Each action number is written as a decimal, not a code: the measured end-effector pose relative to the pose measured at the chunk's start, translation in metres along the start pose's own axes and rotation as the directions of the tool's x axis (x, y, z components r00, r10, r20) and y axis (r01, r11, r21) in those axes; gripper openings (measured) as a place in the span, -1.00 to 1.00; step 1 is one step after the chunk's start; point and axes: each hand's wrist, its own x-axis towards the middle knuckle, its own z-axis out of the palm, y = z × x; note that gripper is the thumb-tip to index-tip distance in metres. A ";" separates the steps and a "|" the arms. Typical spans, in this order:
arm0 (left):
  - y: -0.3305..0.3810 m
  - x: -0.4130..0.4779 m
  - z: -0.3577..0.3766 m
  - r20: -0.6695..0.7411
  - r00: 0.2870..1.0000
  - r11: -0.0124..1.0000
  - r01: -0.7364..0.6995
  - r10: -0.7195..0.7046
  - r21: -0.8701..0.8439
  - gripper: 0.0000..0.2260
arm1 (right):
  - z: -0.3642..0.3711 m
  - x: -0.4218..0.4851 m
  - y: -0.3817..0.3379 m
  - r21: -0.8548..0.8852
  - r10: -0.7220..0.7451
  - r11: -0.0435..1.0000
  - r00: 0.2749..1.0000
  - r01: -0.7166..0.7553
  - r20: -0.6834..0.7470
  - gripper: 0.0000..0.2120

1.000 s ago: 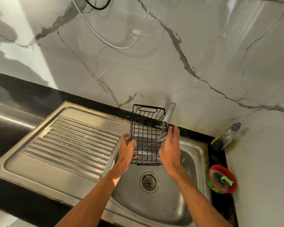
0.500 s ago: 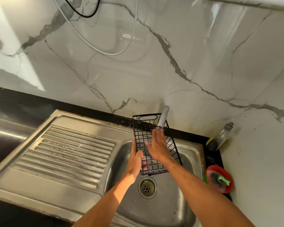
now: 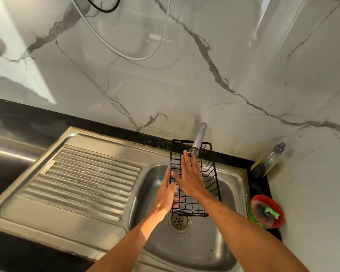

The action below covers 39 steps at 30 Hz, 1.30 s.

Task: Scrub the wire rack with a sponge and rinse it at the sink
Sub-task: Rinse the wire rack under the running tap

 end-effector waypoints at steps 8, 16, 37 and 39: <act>0.000 -0.012 -0.014 -0.037 0.996 0.997 0.078 -0.079 -0.028 -0.40 | 0.001 -0.003 -0.011 0.054 0.028 0.998 1.000 -0.029 0.014 -0.37; -0.004 -0.013 -0.021 -0.042 0.996 0.997 0.081 -0.081 -0.014 -0.35 | 0.002 -0.011 0.000 0.019 0.044 0.999 0.998 -0.044 0.037 -0.39; 0.005 0.012 -0.030 -0.083 0.965 0.968 -0.249 0.247 -0.010 -0.42 | -0.014 -0.039 -0.027 -0.001 -0.132 0.991 0.958 0.137 0.253 -0.37; 0.005 0.017 -0.032 -0.119 0.960 0.967 -0.256 0.254 -0.006 -0.41 | -0.016 -0.040 -0.020 -0.018 0.016 1.000 0.982 -0.013 0.186 -0.38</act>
